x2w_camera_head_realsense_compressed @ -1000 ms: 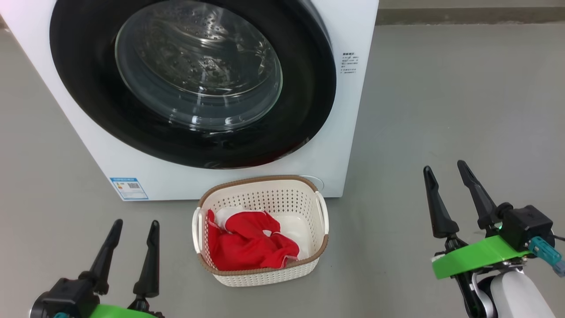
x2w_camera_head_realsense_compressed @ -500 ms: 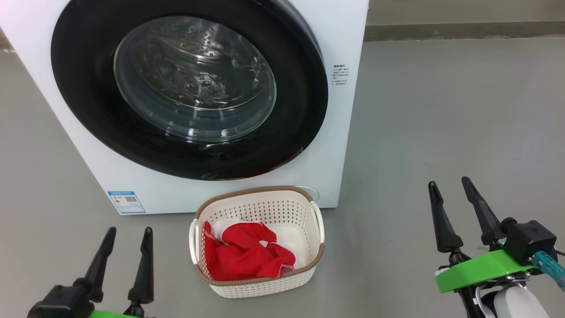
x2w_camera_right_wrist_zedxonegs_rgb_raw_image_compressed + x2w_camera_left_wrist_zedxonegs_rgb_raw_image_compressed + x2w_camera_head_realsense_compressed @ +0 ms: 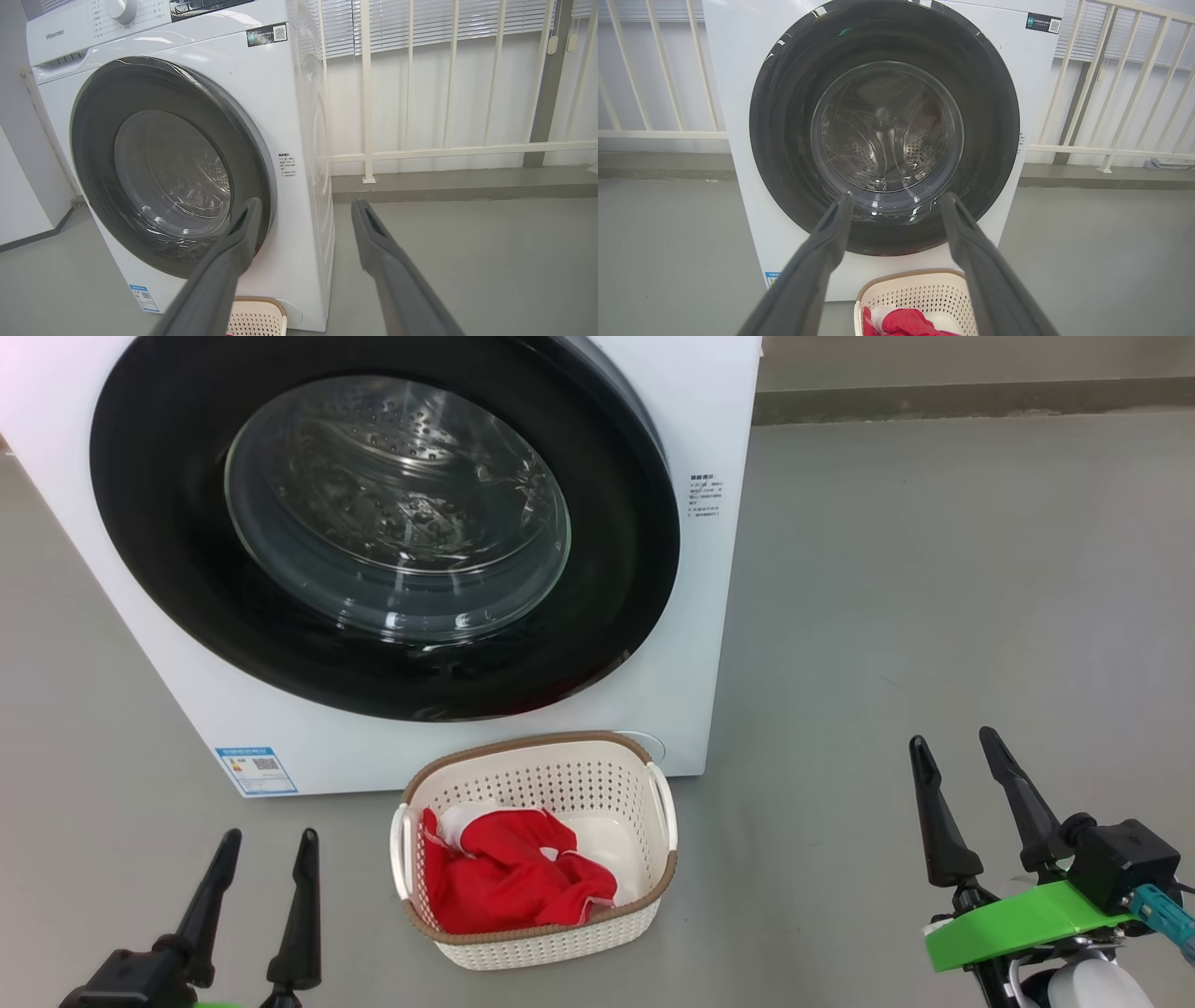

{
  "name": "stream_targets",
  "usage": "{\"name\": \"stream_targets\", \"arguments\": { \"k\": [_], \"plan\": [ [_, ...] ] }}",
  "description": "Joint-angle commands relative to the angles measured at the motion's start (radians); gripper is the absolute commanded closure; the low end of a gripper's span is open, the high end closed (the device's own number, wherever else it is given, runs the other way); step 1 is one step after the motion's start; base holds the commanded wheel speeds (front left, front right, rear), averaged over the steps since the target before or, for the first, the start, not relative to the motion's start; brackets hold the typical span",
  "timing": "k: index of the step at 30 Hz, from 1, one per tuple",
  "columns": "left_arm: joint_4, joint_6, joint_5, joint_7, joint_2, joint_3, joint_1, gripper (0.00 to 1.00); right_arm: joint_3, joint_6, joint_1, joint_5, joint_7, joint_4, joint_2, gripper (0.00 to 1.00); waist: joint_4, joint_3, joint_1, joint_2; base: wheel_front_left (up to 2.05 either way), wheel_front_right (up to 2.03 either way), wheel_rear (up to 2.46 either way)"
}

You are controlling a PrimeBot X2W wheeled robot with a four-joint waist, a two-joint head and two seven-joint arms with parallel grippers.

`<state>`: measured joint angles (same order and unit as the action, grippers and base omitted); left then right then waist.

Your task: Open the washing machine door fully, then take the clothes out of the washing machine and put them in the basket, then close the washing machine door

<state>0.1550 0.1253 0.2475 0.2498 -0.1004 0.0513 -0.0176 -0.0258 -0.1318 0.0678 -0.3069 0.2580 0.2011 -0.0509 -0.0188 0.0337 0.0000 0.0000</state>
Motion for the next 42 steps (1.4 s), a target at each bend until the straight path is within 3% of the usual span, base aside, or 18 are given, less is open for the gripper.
{"name": "stream_targets", "arguments": {
  "k": [1, 11, 12, 19, 23, 28, 42],
  "plan": [
    [-0.022, 0.005, -0.006, 0.012, -0.01, 0.034, -0.02, 0.0, 0.016, 0.001, 0.024, 0.0, 0.004, -0.028, -0.001, 0.0, -0.001, -0.001, 0.0, 0.0, 0.0, 0.0, 0.0],
    [-0.043, 0.005, -0.027, 0.012, -0.011, 0.051, -0.026, 0.0, 0.015, 0.001, 0.025, 0.011, 0.004, -0.026, -0.001, 0.0, -0.005, -0.002, 0.0, 0.0, 0.0, 0.0, 0.0],
    [-0.013, -0.001, -0.017, -0.001, 0.002, 0.015, 0.0, 1.0, 0.001, 0.0, -0.001, 0.001, 0.0, 0.004, 0.0, 1.0, -0.005, -0.002, 0.0, 0.0, 0.0, 0.0, 0.0],
    [0.047, -0.001, 0.013, -0.013, 0.027, 0.01, 0.017, 1.0, 0.004, 0.0, -0.038, -0.027, -0.011, 0.063, 0.009, 1.0, -0.004, -0.002, 0.0002, 0.0, 0.0, 0.0, 0.0],
    [0.047, -0.001, 0.057, -0.025, 0.028, 0.012, 0.015, 1.0, 0.001, 0.0, -0.037, -0.069, -0.023, 0.061, 0.009, 1.0, -0.004, -0.001, 0.0023, 0.0, 0.0, 0.0, 0.0],
    [0.048, -0.001, 0.112, -0.038, 0.028, 0.013, 0.011, 1.0, -0.003, 0.0, -0.034, -0.121, -0.038, 0.06, 0.009, 1.0, -0.003, -0.005, 0.0001, 0.0, 0.0, 0.0, 0.0],
    [0.053, 0.0, 0.266, -0.078, 0.031, 0.018, -0.001, 1.0, -0.013, 0.0, -0.024, -0.267, -0.079, 0.058, 0.008, 1.0, 0.0, -0.009, 0.0, 0.0, 0.0, 0.0, 0.0]
  ]
}}
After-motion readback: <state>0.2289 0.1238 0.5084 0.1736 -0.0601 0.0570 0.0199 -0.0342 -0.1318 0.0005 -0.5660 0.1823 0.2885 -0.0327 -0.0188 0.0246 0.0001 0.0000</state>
